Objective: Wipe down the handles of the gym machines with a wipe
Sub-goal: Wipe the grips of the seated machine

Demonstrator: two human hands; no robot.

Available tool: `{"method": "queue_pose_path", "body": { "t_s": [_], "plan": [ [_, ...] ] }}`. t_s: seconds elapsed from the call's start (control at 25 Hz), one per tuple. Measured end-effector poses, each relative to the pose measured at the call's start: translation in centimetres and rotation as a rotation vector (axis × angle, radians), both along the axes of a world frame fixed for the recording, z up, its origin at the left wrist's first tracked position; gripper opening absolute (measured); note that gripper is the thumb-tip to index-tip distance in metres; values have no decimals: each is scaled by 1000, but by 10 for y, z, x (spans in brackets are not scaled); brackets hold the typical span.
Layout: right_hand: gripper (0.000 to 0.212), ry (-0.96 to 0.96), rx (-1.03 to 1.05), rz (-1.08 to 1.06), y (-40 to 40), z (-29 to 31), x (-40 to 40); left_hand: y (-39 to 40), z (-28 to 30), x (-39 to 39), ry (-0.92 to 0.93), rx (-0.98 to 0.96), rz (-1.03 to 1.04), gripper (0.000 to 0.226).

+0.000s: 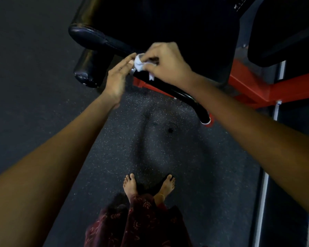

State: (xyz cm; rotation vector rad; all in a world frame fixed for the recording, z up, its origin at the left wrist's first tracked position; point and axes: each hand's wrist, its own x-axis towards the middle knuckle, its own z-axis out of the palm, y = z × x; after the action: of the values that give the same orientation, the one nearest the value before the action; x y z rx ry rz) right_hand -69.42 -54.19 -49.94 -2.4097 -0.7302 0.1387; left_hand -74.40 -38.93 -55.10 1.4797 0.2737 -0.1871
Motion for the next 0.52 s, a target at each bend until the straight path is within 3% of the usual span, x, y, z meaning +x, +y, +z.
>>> {"method": "queue_pose_path", "body": {
  "t_s": [0.12,0.24,0.4,0.52],
  "plan": [
    [13,-21,1,45,5,-13,-5,-2,0,0,-3,0,-6,37],
    [14,23,-100,142,-41,-14,-15,-4,2,-1,-5,35,-8,38],
    [8,205,-253,104,-68,-1,-19,-1,0,-3,-22,50,-40,39],
    [10,119,-76,20,-29,0,-7,-1,-4,-2,-30,50,-30,36]
  ]
}}
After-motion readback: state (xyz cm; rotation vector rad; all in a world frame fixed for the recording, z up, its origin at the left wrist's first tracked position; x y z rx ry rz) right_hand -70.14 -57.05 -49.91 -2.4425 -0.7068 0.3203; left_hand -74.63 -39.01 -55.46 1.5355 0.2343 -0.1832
